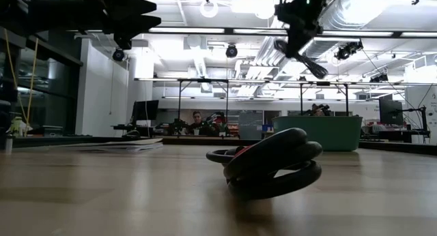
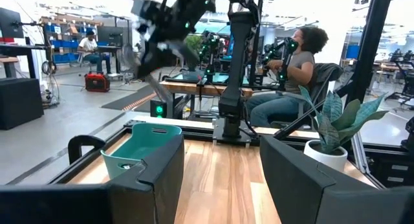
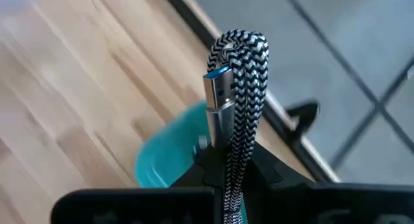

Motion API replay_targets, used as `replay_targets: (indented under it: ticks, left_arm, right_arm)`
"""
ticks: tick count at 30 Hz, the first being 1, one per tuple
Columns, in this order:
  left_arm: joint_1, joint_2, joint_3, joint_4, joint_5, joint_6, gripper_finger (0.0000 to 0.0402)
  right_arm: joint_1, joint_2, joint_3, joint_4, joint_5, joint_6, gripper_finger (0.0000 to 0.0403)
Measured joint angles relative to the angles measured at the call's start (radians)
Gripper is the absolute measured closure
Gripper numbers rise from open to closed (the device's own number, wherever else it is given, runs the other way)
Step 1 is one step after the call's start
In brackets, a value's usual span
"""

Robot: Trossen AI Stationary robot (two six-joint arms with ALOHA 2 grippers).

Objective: Pick and place USB-C Cables
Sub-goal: Put the white charger cable into the green bin

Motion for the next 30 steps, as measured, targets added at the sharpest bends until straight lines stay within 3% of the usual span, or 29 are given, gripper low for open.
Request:
replay_targets:
  ticks: [18,23,30]
  left_arm:
    - [0.000,0.000,0.000,-0.010,0.000,-0.026,0.0220]
    - [0.000,0.000,0.000,-0.023,0.000,-0.027,0.0220]
    - [0.000,0.000,0.001,-0.007,0.000,-0.026,0.0220]
  right_arm:
    - [-0.086,0.251,-0.001,-0.119,-0.029,-0.025,0.0396]
    - [-0.122,0.237,-0.131,-0.074,-0.040,-0.061,0.0396]
    - [-0.164,0.103,-0.314,0.080,-0.075,-0.065,0.0396]
